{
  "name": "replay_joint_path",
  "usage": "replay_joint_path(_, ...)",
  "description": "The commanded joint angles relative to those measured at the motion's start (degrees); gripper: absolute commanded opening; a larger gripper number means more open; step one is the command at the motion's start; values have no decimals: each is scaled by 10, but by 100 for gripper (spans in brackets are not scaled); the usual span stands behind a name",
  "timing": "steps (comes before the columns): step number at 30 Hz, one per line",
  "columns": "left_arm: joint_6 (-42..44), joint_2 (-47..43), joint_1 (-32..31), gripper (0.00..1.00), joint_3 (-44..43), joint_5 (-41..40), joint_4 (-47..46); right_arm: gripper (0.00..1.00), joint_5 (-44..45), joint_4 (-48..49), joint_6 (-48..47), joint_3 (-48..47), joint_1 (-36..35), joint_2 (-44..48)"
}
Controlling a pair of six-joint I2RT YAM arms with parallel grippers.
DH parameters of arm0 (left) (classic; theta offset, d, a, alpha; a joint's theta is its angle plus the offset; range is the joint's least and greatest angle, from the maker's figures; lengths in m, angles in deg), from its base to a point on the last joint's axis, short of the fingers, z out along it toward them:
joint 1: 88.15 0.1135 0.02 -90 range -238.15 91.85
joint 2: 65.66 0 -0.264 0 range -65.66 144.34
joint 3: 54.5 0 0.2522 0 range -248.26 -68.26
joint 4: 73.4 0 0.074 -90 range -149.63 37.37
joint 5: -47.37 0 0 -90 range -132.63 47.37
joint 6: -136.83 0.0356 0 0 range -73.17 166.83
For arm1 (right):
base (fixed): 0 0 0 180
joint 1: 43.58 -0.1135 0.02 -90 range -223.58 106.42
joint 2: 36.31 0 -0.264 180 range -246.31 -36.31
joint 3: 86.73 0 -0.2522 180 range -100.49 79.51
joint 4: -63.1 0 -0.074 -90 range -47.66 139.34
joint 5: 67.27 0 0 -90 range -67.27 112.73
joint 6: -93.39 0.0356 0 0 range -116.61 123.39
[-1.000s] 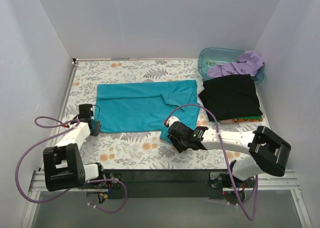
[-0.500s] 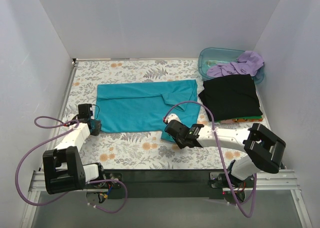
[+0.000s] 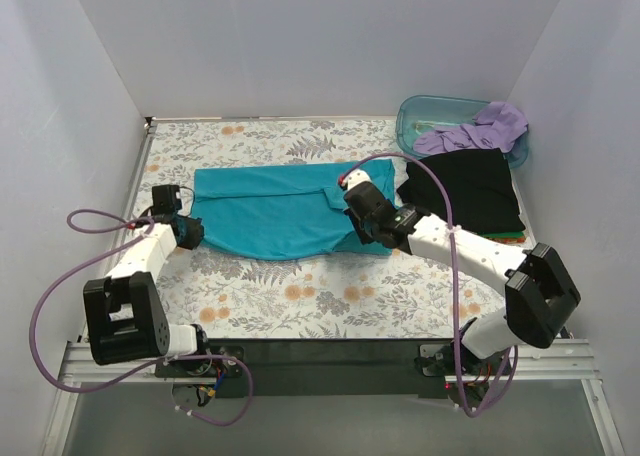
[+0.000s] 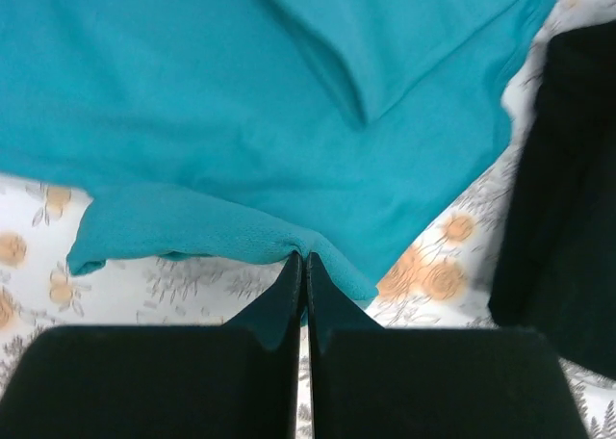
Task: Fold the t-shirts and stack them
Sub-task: Fold the tshirt
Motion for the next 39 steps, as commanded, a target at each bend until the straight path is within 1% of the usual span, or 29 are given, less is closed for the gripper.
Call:
replay_joint_path(1, 3, 28, 7, 0, -64, 6, 12, 1, -33, 16, -47, -63, 39, -21)
replay_joint_path(8, 9, 123, 11, 0, -143, 20, 11, 1, -80, 19, -95, -155, 98, -99)
replay_joint_path(12, 11, 177, 12, 0, -209, 15, 23, 1, -93, 20, -107, -214, 127, -161)
replay_joint_path(16, 11, 220, 11, 0, -236, 11, 22, 1, -106, 17, -126, -266, 152, -209)
replay_joint_path(19, 18, 230, 11, 0, -246, 9, 11, 1, -105, 14, -133, -288, 166, -231)
replay_joint_path(23, 24, 222, 12, 0, -235, 7, -33, 1, -118, 14, -150, -319, 181, -262)
replay_joint_path(29, 38, 235, 11, 0, -248, -8, -43, 1, -131, 12, -161, -382, 195, -328)
replay_joint_path(30, 41, 243, 12, 10, -254, -8, -41, 1, -134, 12, -160, -388, 196, -332)
replay_joint_path(31, 49, 248, 12, 29, -258, -7, -34, 8, -131, 13, -156, -401, 196, -337)
replay_joint_path(32, 50, 251, 12, 44, -269, -6, -28, 23, -127, 12, -154, -409, 196, -349)
replay_joint_path(33, 50, 257, 12, 57, -273, -10, -23, 45, -118, 11, -153, -418, 197, -353)
replay_joint_path(34, 51, 256, 12, 86, -277, -11, -15, 98, -113, 9, -149, -426, 197, -358)
replay_joint_path(35, 52, 257, 12, 98, -284, -13, -10, 98, -110, 3, -145, -440, 198, -360)
replay_joint_path(38, 54, 243, 12, 98, -304, -12, 0, 98, -115, -6, -123, -431, 197, -346)
replay_joint_path(39, 58, 238, 12, 98, -306, 3, -1, 98, -118, -6, -115, -421, 197, -338)
